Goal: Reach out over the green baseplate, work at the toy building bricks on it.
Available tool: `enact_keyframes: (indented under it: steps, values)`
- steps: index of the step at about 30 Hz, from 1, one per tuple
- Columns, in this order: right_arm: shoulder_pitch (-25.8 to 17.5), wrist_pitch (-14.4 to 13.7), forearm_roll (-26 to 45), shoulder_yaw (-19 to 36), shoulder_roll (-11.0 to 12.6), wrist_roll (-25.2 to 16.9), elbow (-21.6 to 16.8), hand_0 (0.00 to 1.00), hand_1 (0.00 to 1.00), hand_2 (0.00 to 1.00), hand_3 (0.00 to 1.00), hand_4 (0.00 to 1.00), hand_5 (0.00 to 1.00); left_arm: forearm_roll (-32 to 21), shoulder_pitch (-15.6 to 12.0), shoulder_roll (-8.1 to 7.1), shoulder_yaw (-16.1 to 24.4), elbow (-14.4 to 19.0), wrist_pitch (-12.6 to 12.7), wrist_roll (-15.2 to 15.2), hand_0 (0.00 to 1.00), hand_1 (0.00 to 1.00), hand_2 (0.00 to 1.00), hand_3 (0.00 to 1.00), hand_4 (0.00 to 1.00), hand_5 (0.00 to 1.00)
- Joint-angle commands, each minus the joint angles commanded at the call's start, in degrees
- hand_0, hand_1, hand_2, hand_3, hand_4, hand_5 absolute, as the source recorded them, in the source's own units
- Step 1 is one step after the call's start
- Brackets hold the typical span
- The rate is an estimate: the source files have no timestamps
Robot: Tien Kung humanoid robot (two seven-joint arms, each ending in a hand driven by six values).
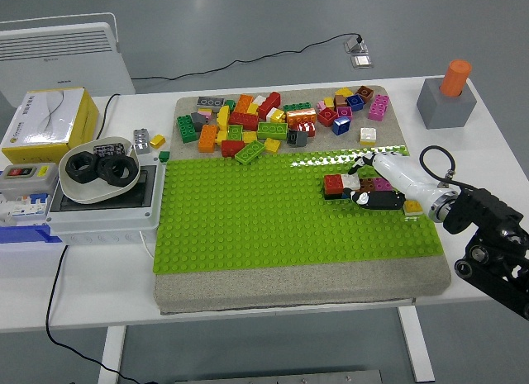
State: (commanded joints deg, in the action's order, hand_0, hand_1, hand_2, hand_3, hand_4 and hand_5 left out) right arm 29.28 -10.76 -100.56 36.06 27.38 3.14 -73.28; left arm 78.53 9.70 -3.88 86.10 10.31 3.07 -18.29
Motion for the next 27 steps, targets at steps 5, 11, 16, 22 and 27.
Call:
enact_keyframes:
  steps: [5, 11, 16, 22, 27]
  values:
    - [-0.53, -2.24, 4.17, 0.79, 0.76, -2.33, -0.60, 0.900, 0.866, 0.833, 0.674, 0.715, 0.500, -0.05, 0.03, 0.00, -0.02, 0.00, -0.01, 0.00, 0.700, 0.679, 0.703, 0.795, 0.856, 0.998]
    - [-4.77, -3.37, 5.16, 6.19, 4.71, -2.28, -3.08, 0.897, 0.871, 0.839, 0.670, 0.757, 0.304, -0.79, 0.00, 0.02, -0.42, 0.00, 0.21, 0.03, 0.701, 0.679, 0.703, 0.796, 0.856, 0.998]
    - [-8.60, 1.09, 0.16, 9.50, 9.00, 1.42, -5.27, 0.910, 0.886, 0.859, 0.690, 0.756, 0.221, -1.04, -0.05, 0.07, -0.46, 0.00, 0.31, 0.07, 0.701, 0.679, 0.703, 0.797, 0.855, 0.998]
    - [-10.85, 5.44, -1.66, 9.73, 11.52, 3.68, -7.23, 0.915, 0.894, 0.871, 0.740, 0.754, 0.181, -0.73, -0.05, 0.13, -0.15, 0.00, 0.31, 0.08, 0.701, 0.679, 0.703, 0.797, 0.854, 0.998]
    - [-12.71, 3.09, 1.88, 11.00, 10.54, 1.42, -6.21, 0.889, 0.865, 0.839, 0.693, 0.713, 0.235, -0.48, -0.04, 0.21, 0.03, 0.00, 0.31, 0.07, 0.701, 0.679, 0.704, 0.797, 0.855, 0.998]
